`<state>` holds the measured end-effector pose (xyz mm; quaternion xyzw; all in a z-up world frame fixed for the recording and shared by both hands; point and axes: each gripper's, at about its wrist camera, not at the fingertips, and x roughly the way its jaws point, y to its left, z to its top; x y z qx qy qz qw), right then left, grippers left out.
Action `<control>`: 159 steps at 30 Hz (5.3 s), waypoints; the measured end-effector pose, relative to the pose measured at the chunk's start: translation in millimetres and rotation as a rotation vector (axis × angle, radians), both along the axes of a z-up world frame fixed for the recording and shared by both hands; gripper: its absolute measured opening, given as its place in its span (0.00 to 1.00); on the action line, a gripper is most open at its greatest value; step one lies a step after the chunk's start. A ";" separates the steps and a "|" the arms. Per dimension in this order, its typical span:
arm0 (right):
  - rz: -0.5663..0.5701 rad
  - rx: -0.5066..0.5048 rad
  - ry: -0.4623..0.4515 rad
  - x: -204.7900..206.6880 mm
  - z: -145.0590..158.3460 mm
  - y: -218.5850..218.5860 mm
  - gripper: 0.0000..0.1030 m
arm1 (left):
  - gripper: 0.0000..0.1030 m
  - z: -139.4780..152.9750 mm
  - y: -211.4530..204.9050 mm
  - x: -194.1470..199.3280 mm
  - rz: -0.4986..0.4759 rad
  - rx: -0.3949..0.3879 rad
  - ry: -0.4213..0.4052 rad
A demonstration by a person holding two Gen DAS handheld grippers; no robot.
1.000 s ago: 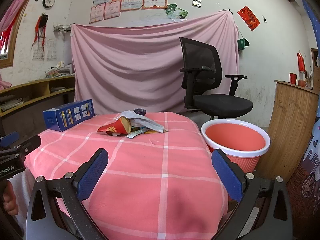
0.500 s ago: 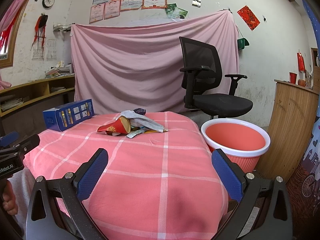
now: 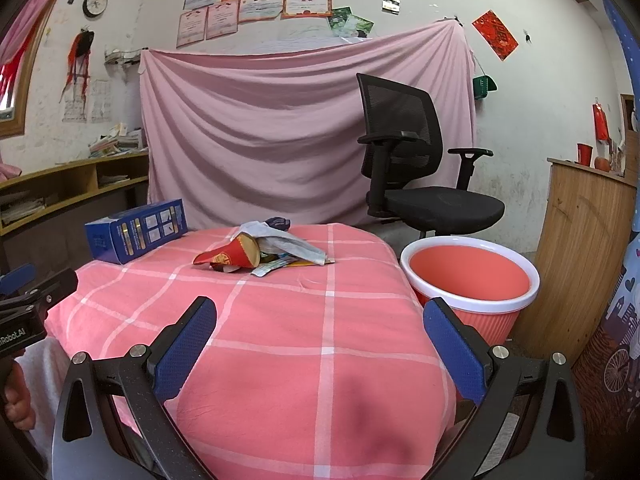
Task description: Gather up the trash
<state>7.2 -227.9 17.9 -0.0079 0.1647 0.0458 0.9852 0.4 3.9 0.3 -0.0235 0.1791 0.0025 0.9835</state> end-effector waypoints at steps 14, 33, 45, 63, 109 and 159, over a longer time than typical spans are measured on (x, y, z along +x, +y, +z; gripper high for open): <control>0.000 0.001 0.001 0.1 0.4 -0.2 1.00 | 0.97 -0.1 -0.2 0.1 0.000 -0.002 0.000; 0.000 0.002 0.001 0.1 0.6 -0.5 1.00 | 0.97 0.0 0.2 -0.1 0.000 -0.004 -0.001; 0.004 0.014 0.000 1.6 3.3 -2.1 1.00 | 0.97 -0.1 6.4 1.9 0.006 0.000 -0.008; -0.007 0.045 -0.060 53.7 34.1 -23.0 1.00 | 0.97 23.8 -1.5 61.8 0.031 0.024 -0.061; 0.227 -0.076 0.394 236.1 -13.4 -35.1 0.68 | 0.87 2.5 -59.8 213.4 -0.168 -0.030 0.296; 0.480 -0.022 0.314 232.8 -4.8 7.4 0.08 | 0.42 -7.7 -20.1 210.4 -0.163 -0.205 0.436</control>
